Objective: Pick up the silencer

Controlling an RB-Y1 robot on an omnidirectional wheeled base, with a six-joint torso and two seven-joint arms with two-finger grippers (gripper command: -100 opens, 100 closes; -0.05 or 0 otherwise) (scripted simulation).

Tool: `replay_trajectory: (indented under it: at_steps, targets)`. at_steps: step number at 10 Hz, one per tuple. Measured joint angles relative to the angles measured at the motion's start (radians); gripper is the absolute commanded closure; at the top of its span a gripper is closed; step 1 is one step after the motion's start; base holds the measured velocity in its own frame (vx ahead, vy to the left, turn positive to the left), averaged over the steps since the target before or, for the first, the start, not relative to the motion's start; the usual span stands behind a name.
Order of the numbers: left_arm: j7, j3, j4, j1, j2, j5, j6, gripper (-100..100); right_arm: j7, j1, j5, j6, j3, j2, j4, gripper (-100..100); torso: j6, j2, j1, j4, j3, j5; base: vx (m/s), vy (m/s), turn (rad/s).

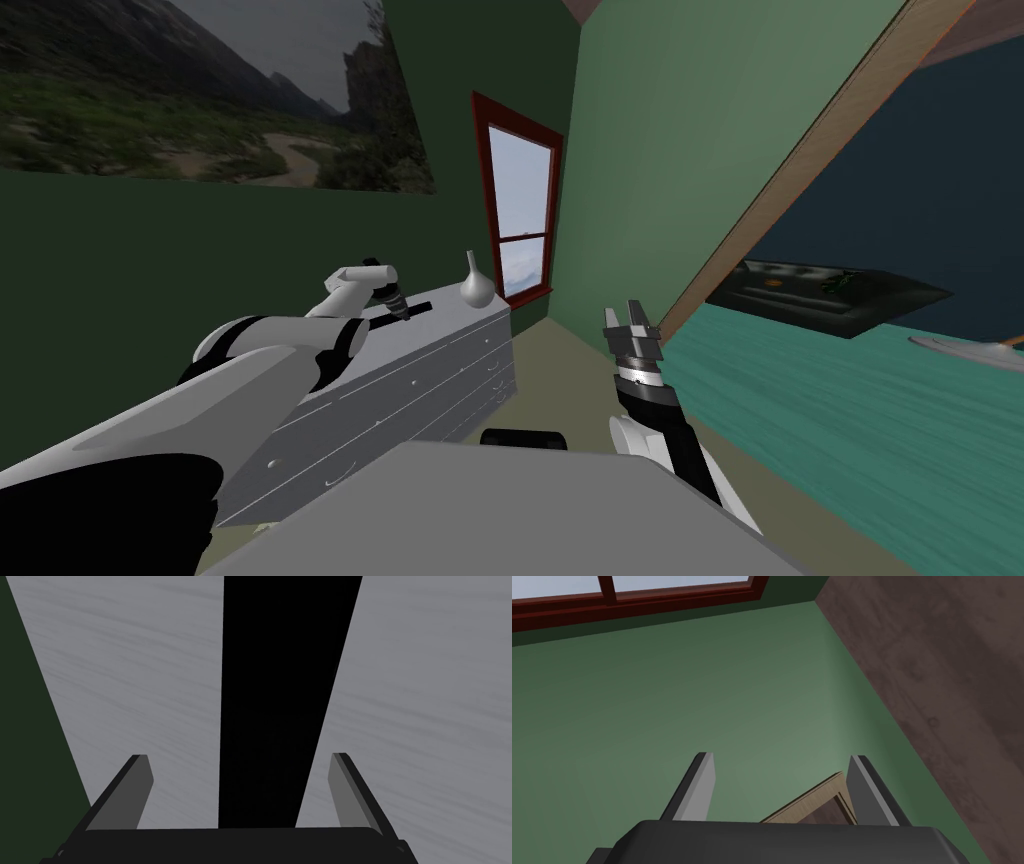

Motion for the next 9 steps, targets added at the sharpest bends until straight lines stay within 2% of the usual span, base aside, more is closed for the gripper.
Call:
replay_trajectory:
  at_steps: [1, 2, 3, 7, 8, 9]
  targets:
    - [0.024, -0.001, 0.003, 0.003, -0.001, -0.010, -0.004, -100, 0.000, 0.000, 0.000, 0.000, 0.000, 0.000, 0.000, 0, 0.000, 0.000, -0.001, 0.000, 0.000, 0.000, -0.090, 0.081, -0.058]
    - [0.032, -0.005, 0.026, -0.009, -0.002, -0.017, -0.014, -100, 0.000, 0.000, 0.000, 0.000, 0.000, 0.000, 0.000, 0, -0.002, -0.002, 0.000, 0.000, -0.001, 0.000, -0.031, 0.032, 0.007]
    - [0.032, -0.005, 0.030, -0.010, -0.002, -0.017, -0.017, 100, 0.000, 0.000, 0.000, 0.000, 0.000, 0.000, 0.000, 0, -0.001, -0.005, -0.003, -0.001, -0.003, -0.001, -0.008, 0.006, -0.001]
    - [0.031, -0.006, 0.029, -0.009, -0.002, -0.017, -0.017, 100, 0.000, 0.001, 0.000, 0.000, 0.000, 0.000, 0.000, 0, -0.001, -0.009, -0.005, -0.002, -0.005, -0.001, 0.000, 0.000, 0.000]
    - [0.032, -0.006, 0.030, -0.009, -0.002, -0.017, -0.017, 0, 0.000, 0.001, 0.000, 0.000, 0.000, 0.000, 0.000, 0, -0.001, -0.009, -0.006, -0.001, -0.005, -0.002, 0.000, 0.000, 0.000]
    - [0.032, -0.006, 0.030, -0.009, -0.002, -0.017, -0.017, 100, 0.000, 0.001, 0.000, 0.000, 0.000, 0.000, 0.000, 0, -0.001, -0.009, -0.006, -0.001, -0.005, -0.002, 0.056, -0.044, 0.218]
